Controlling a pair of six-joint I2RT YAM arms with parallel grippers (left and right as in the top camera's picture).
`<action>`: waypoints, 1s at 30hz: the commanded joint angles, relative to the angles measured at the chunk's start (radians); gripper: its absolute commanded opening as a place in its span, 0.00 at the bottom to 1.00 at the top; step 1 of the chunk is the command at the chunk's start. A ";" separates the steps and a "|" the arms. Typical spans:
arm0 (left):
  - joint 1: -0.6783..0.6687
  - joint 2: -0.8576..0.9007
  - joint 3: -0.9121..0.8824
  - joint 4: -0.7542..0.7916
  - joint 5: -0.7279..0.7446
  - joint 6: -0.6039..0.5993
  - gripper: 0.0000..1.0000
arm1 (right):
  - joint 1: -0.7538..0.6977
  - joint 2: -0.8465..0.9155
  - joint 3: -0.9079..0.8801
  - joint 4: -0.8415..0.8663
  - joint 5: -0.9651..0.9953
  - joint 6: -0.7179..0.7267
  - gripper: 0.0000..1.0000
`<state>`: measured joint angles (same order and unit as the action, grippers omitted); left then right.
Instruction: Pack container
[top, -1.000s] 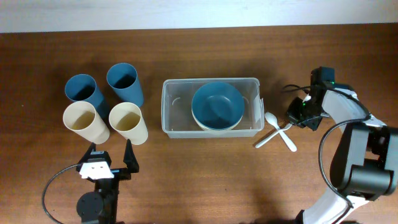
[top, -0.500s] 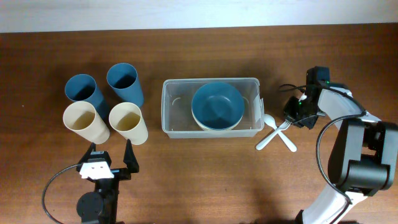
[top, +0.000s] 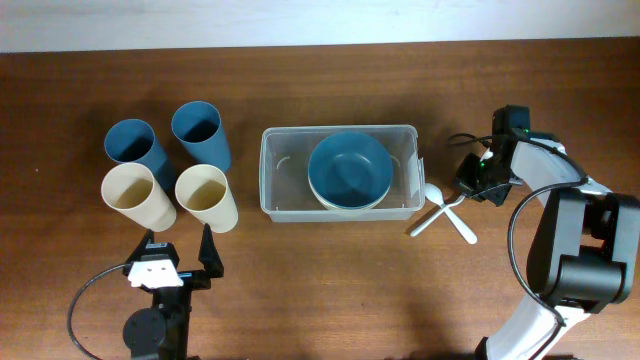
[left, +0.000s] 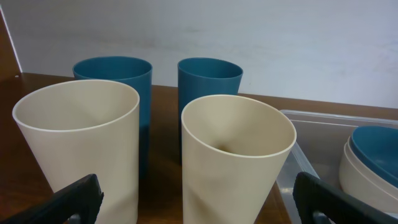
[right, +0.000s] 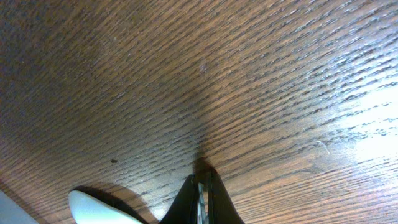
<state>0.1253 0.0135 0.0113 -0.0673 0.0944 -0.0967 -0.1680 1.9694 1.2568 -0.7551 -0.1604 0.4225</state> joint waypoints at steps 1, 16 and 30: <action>-0.003 -0.008 -0.001 -0.008 0.007 0.016 1.00 | 0.009 0.048 -0.001 -0.007 -0.001 0.003 0.04; -0.003 -0.008 -0.001 -0.008 0.007 0.016 1.00 | 0.009 0.034 0.249 -0.302 0.041 -0.053 0.04; -0.003 -0.008 -0.001 -0.008 0.007 0.016 1.00 | 0.025 0.034 0.294 -0.470 0.028 -0.120 0.04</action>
<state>0.1253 0.0135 0.0113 -0.0673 0.0944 -0.0967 -0.1635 1.9984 1.5356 -1.2018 -0.1192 0.3355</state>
